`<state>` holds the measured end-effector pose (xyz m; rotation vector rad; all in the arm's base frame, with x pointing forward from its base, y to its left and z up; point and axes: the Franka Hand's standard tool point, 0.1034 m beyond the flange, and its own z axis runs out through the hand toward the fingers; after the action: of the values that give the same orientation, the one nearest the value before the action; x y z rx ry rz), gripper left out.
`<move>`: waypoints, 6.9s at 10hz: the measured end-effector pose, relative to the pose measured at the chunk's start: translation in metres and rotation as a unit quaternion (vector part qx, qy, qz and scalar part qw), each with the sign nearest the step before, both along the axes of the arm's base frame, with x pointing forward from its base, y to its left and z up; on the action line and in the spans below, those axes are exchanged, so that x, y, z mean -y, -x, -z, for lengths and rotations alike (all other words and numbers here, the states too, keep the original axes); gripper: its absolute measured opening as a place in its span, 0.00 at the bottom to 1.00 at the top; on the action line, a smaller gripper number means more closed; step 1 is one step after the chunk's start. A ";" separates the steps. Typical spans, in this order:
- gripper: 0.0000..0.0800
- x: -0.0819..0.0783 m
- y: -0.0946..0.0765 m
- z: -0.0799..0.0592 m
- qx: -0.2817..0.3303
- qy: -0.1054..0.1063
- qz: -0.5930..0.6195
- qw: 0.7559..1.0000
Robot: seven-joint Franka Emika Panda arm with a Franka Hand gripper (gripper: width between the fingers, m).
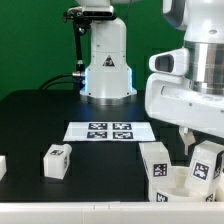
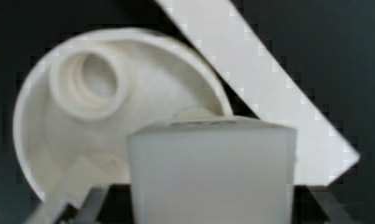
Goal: Assemble stool
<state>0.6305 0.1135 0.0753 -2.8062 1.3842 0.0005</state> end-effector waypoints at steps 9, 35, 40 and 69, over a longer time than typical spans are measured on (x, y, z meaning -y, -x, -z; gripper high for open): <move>0.77 -0.005 -0.008 -0.011 0.024 -0.028 0.127 0.991; 0.78 -0.005 -0.003 0.002 -0.092 0.036 -0.911 0.399; 0.42 0.015 -0.011 0.000 -0.071 0.057 -0.771 0.630; 0.81 0.139 0.017 -0.020 -0.033 -0.021 -0.164 0.986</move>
Offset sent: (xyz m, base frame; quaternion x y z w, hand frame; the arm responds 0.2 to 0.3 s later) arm -0.0079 -0.0141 -0.0025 0.0285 0.0116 0.2539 0.9667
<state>0.6135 -0.0256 0.0957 -2.9846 0.9018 0.1241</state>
